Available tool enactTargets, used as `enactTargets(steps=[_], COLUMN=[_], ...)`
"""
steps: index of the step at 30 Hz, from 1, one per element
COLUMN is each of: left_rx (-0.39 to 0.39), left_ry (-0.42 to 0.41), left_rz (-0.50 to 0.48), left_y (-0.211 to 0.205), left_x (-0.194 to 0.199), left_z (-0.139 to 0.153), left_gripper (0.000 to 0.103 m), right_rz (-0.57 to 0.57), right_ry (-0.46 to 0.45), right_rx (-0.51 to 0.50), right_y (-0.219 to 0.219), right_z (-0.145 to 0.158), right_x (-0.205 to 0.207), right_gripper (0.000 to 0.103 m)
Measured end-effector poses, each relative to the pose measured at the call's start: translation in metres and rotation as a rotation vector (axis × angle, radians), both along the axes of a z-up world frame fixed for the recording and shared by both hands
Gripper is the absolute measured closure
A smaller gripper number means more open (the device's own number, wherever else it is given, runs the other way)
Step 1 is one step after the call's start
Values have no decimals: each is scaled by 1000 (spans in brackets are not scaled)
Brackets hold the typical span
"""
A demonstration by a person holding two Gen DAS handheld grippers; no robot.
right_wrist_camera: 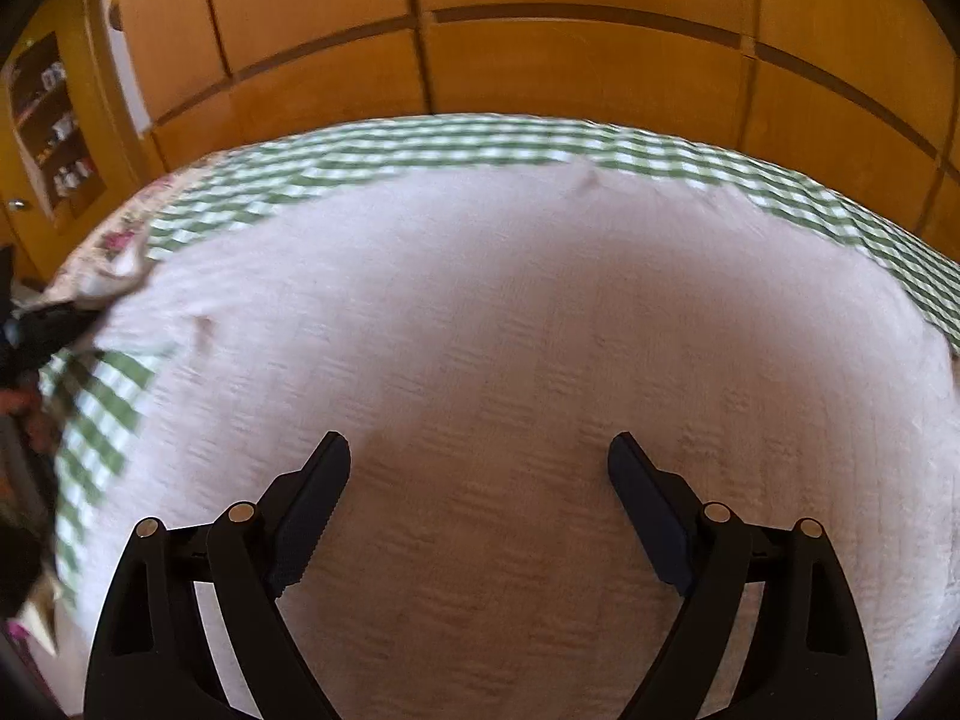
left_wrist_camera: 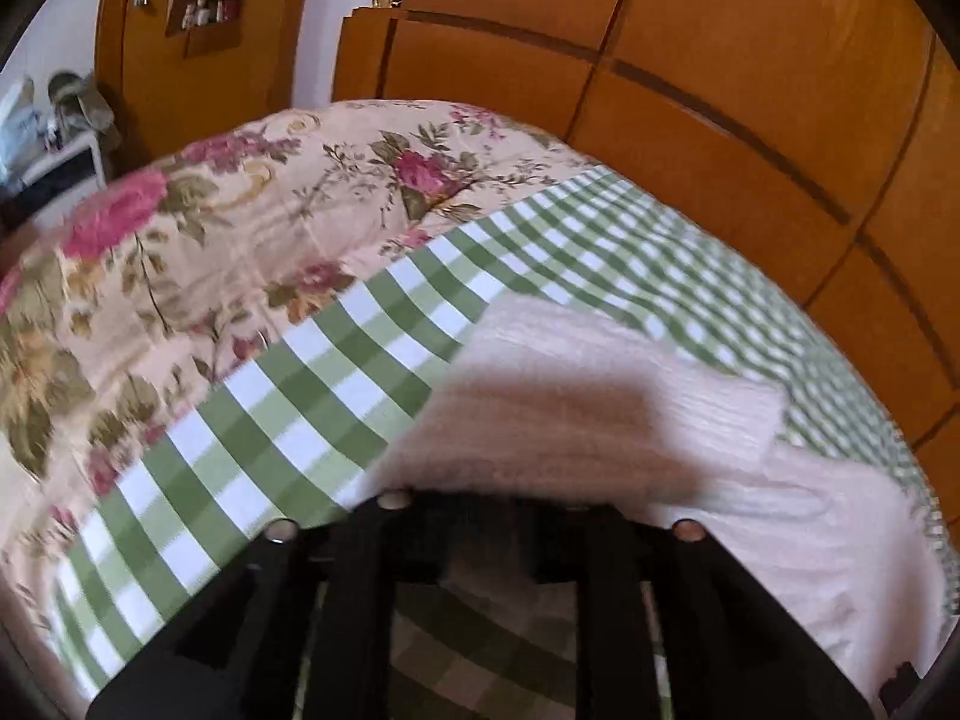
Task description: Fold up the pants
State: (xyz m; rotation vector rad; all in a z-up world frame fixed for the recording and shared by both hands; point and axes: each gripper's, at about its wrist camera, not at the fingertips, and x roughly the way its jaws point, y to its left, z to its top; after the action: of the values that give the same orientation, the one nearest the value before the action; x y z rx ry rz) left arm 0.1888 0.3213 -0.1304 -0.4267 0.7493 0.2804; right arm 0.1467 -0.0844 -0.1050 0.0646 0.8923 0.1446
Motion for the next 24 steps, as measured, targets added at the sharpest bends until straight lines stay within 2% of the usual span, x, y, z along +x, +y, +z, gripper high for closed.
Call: enactTargets(steps=[2, 5, 7, 9, 11, 15, 19, 23, 24], left_rx=[-10, 19, 41, 77, 138, 171, 128, 105, 102], left_ry=[-19, -22, -37, -45, -45, -53, -82, -103, -104], left_rz=[-24, -26, -55, -78, -91, -82, -74, -74, -74], left_y=[-2, -10, -19, -29, -42, -50, -42, -38, -38], left_x=[-2, -3, -9, -21, -31, -44, -51, -54, -53], left_z=[0, 3, 5, 7, 5, 4, 4, 2, 2], left_gripper=[73, 63, 44, 35, 31, 26, 26, 27, 27], right_rz=[48, 139, 211, 260, 303, 355, 315, 280, 273], right_ry=[8, 13, 33, 79, 122, 202, 330, 390, 391], right_rx=[64, 136, 232, 329, 398, 426, 537, 600, 612], right_y=[13, 41, 68, 95, 124, 177, 205, 221, 224], right_z=[12, 28, 40, 45, 45, 31, 0, -19, -22], right_x=[8, 24, 42, 62, 79, 104, 129, 136, 137], right_gripper=[16, 16, 16, 16, 16, 21, 39, 50, 59])
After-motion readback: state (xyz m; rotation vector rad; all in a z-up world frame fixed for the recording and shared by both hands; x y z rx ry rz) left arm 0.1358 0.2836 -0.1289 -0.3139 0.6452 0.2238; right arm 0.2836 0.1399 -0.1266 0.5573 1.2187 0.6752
